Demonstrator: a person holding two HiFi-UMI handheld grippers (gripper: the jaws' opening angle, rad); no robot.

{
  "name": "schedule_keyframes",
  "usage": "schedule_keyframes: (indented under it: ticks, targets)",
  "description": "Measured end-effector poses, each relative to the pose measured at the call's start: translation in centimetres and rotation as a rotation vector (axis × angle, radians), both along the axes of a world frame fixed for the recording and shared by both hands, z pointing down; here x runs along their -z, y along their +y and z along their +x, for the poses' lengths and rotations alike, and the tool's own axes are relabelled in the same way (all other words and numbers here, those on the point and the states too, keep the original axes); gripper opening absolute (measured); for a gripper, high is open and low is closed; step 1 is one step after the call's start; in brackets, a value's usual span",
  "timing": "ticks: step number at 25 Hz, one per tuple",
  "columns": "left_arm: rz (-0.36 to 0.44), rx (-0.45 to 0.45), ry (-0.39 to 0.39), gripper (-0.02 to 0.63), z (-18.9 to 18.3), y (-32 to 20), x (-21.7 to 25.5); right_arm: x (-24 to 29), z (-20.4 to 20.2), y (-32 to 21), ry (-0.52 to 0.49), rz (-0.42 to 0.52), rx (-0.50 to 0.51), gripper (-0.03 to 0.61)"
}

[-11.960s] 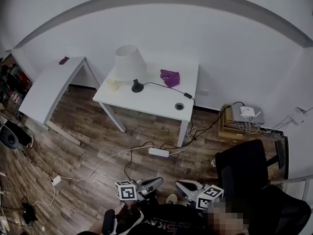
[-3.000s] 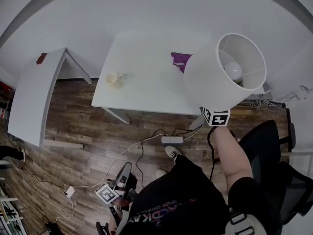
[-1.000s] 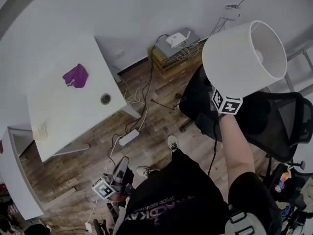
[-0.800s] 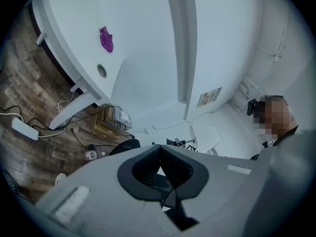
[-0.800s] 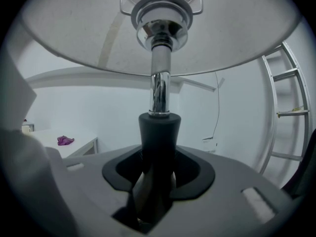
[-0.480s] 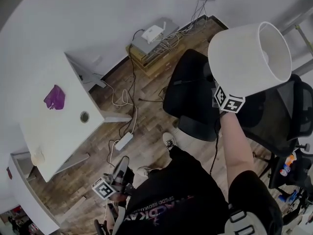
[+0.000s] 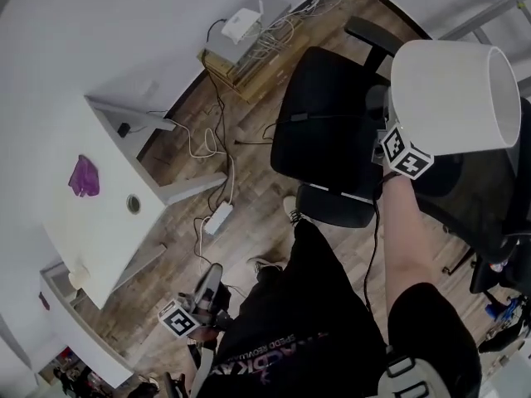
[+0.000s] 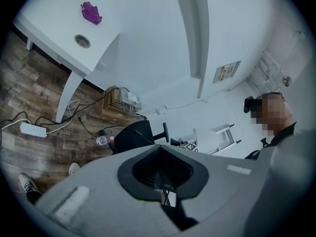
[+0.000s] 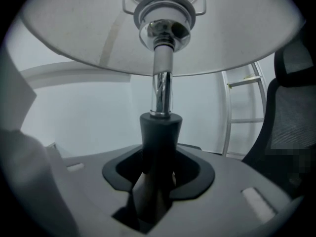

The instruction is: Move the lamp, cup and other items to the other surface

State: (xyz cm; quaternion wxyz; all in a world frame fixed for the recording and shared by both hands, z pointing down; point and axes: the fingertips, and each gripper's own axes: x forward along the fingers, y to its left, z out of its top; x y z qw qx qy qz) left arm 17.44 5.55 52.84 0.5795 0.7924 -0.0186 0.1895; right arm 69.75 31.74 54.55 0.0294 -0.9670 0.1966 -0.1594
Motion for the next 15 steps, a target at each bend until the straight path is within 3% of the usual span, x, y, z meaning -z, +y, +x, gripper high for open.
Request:
schedule_keyframes:
  ticks: [7,15]
  targets:
    - [-0.002,-0.103,-0.102,-0.005,1.5,2.9,-2.4,-7.4,0.8,4.3,-0.077,0.022,-0.092,0.160]
    - [0.036,-0.172,-0.218,-0.005,0.9,6.3,-5.3,-15.8,1.6,7.9,-0.128,0.029,-0.125,0.160]
